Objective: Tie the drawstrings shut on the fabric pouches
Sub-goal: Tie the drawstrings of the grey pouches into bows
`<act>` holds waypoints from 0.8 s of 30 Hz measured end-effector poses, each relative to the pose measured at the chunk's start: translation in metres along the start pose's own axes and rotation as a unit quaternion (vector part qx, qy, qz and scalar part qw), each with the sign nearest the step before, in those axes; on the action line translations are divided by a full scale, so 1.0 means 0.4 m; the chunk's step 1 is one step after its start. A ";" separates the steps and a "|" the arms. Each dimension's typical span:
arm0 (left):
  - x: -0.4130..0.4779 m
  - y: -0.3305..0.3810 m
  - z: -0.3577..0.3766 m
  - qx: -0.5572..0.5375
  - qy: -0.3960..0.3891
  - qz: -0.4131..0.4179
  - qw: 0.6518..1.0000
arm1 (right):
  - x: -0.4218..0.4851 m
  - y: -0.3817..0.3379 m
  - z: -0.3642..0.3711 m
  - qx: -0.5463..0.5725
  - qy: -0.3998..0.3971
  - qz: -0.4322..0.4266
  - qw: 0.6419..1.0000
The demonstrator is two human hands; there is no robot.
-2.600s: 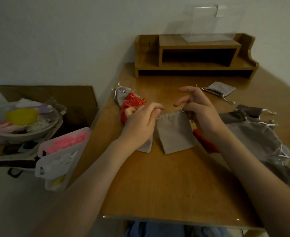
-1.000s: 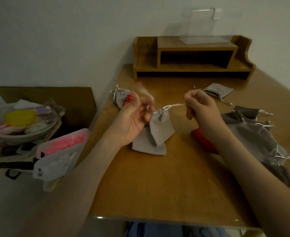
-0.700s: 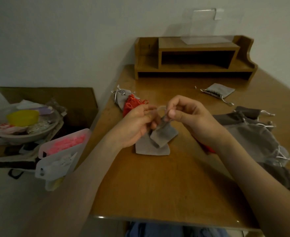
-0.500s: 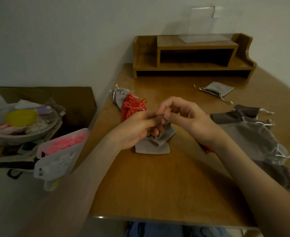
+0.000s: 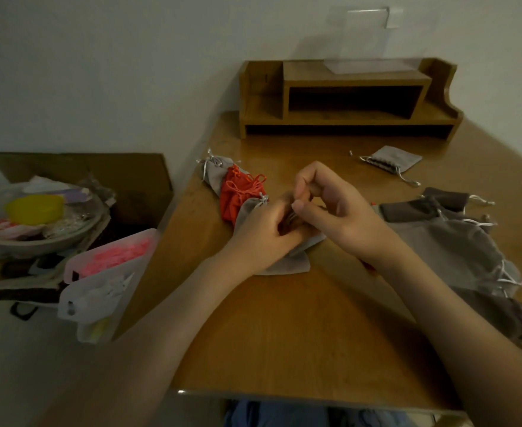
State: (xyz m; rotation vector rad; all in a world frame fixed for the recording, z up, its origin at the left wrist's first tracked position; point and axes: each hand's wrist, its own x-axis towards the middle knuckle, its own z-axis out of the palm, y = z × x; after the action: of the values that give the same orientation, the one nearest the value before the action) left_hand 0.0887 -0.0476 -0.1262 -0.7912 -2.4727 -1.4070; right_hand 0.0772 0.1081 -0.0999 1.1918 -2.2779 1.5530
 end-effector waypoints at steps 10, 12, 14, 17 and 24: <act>0.006 -0.020 0.000 0.041 0.047 0.031 0.998 | 0.003 0.008 0.017 -0.025 -0.001 -0.009 1.000; 0.007 -0.014 -0.004 0.006 0.056 0.026 0.998 | 0.005 0.003 0.018 -0.013 0.038 -0.025 0.999; 0.008 -0.002 -0.011 -0.075 0.069 -0.008 0.995 | 0.006 0.001 0.010 -0.006 0.075 -0.009 0.997; 0.011 0.011 -0.020 -0.178 0.080 -0.102 0.976 | 0.008 0.006 0.008 -0.017 0.020 0.102 0.994; 0.013 -0.004 -0.025 -0.251 0.091 -0.128 0.955 | 0.012 0.011 0.000 0.016 -0.020 0.195 0.980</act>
State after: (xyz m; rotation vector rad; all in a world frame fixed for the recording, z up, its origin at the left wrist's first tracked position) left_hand 0.0825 -0.0546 -0.1198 -0.3940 -2.1574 -2.1425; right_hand 0.0711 0.1064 -0.1005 0.8195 -2.6453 1.7030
